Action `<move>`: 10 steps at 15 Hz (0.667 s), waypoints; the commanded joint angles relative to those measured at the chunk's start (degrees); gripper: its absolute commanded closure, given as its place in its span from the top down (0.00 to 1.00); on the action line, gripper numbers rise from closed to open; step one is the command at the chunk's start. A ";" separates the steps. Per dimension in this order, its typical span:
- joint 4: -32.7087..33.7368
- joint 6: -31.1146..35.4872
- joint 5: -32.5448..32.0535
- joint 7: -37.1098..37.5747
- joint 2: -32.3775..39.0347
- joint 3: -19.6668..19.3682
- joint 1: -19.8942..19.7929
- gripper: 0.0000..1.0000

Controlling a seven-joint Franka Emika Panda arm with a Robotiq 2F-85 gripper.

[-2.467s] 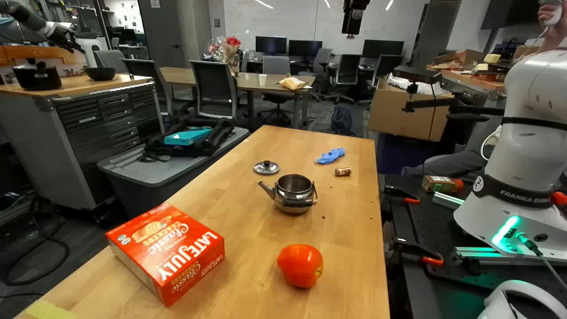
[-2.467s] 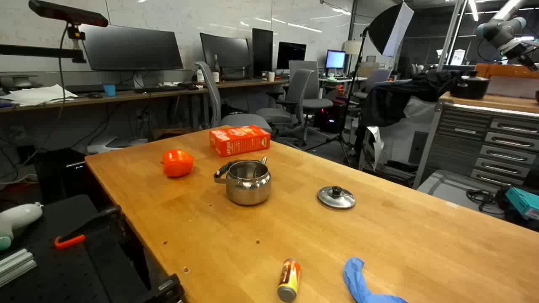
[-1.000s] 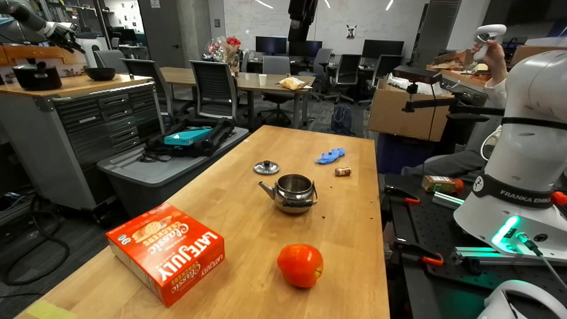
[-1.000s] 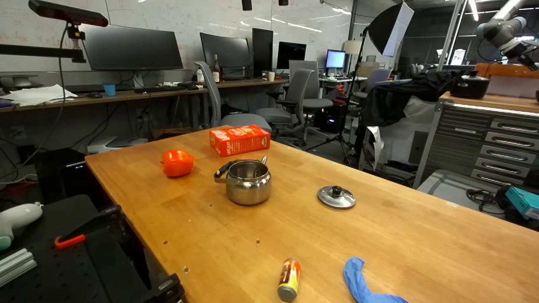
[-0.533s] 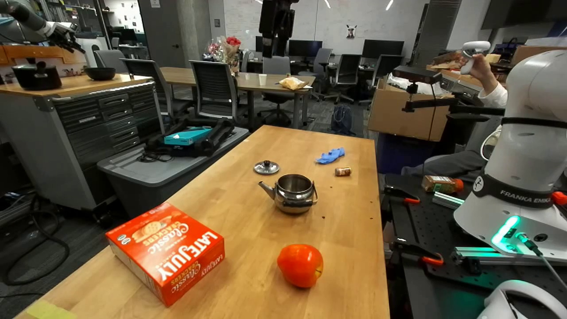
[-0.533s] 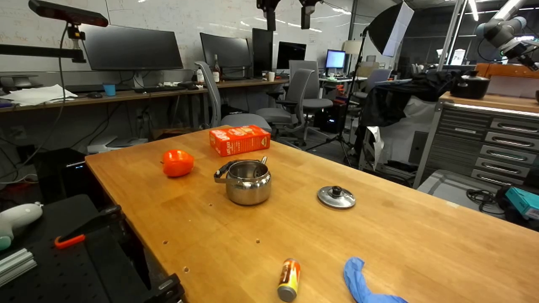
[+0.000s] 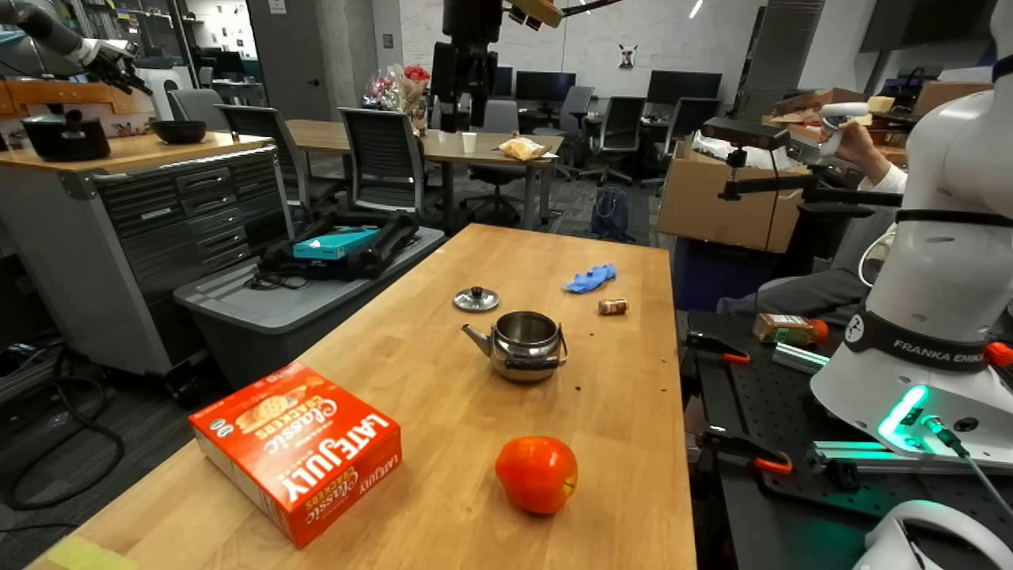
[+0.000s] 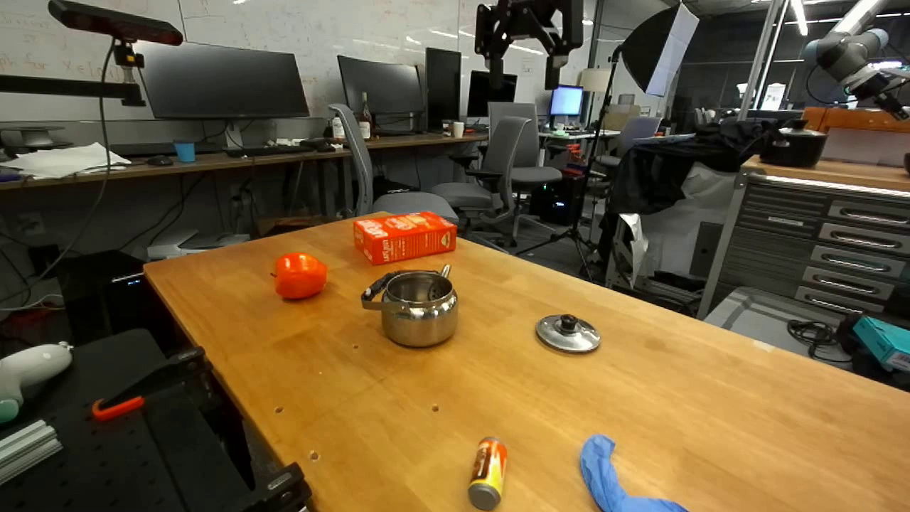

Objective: Cover the teapot with the silver lid on the table

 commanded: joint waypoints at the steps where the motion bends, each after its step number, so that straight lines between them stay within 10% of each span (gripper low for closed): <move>1: 3.93 0.83 -0.21 0.78 4.24 -0.68 -0.73 1.00; 10: 4.06 6.50 2.77 -2.02 11.83 -1.69 -3.97 1.00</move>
